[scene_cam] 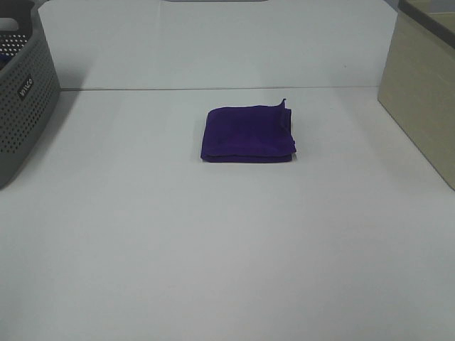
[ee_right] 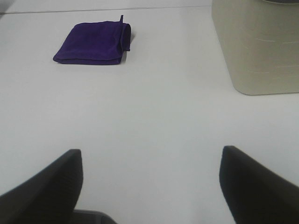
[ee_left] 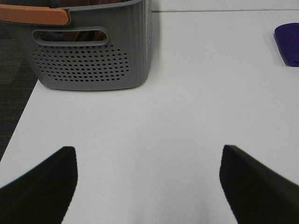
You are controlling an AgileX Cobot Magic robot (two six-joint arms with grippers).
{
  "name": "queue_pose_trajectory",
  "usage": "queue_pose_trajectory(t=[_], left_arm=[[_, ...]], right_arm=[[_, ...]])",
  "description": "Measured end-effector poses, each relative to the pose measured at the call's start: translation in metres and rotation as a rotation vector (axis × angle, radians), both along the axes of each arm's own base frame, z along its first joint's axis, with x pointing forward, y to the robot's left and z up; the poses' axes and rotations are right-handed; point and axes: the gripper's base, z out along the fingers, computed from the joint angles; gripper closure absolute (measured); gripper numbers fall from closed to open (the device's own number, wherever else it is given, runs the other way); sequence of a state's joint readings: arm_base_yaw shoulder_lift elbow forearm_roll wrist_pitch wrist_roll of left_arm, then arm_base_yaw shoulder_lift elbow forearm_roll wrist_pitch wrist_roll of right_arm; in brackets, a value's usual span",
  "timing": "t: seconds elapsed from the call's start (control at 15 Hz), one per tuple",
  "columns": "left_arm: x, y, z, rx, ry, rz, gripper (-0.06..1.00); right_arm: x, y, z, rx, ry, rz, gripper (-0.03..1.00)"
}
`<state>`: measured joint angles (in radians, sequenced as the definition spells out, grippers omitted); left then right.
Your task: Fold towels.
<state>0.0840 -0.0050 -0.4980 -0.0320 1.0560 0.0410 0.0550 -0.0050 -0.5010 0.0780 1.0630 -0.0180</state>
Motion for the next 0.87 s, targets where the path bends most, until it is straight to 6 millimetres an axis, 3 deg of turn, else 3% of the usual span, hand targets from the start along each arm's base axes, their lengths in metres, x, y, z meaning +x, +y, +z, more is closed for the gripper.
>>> queue_pose_trajectory(t=[0.87], left_arm=[[0.0000,0.0000,0.0000,-0.001,0.000,0.000,0.18]], right_arm=[[0.0000,0.0000,0.0000,0.000,0.000,0.000,0.18]])
